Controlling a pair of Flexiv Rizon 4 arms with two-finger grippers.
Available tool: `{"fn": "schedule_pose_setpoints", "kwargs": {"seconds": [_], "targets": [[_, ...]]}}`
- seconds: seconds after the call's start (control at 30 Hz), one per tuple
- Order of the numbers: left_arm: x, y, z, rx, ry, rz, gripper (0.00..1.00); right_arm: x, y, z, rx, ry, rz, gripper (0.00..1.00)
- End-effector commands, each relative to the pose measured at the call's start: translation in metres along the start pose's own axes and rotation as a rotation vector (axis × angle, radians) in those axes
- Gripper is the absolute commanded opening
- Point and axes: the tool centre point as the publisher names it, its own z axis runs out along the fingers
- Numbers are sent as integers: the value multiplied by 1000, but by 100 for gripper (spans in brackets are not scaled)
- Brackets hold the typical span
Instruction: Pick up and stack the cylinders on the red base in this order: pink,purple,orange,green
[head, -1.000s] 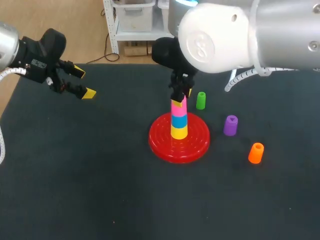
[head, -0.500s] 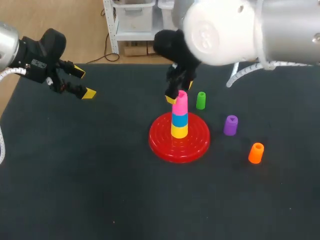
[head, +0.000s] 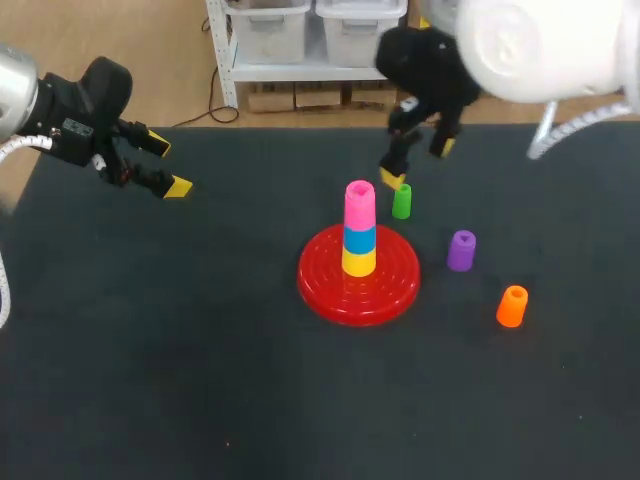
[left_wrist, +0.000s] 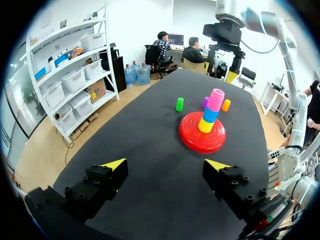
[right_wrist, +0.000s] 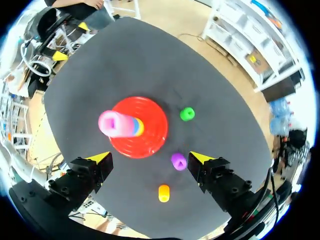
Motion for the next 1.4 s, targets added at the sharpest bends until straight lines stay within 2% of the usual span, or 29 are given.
{"fn": "schedule_pose_setpoints", "kwargs": {"seconds": [0.03, 0.2, 0.43, 0.53, 0.73, 1.0, 1.13, 1.23, 1.27, 1.3, 1.4], "targets": [[1, 0, 0, -1, -6, 2, 100, 29, -11, 5, 4, -135, 45, 100], [1, 0, 0, -1, -6, 2, 100, 51, -26, 22, 8, -122, 107, 100], [1, 0, 0, -1, -6, 2, 100, 63, -43, 55, 52, -88, 178, 100], [1, 0, 0, -1, -6, 2, 100, 63, -53, 75, 81, -64, 203, 100], [1, 0, 0, -1, -6, 2, 100, 61, -66, 103, 83, -33, 255, 100], [1, 0, 0, -1, -6, 2, 100, 56, -68, 119, 66, 1, 290, 100], [1, 0, 0, -1, -6, 2, 100, 53, -68, 117, 76, 2, 280, 85], [1, 0, 0, -1, -6, 2, 100, 54, -69, 117, 83, 6, 279, 78], [1, 0, 0, -1, -6, 2, 100, 54, -70, 117, 83, 7, 278, 73], [1, 0, 0, -1, -6, 2, 100, 55, -70, 117, 83, 7, 277, 71], [1, 0, 0, -1, -6, 2, 100, 58, -69, 116, 84, 11, 273, 74]]}}
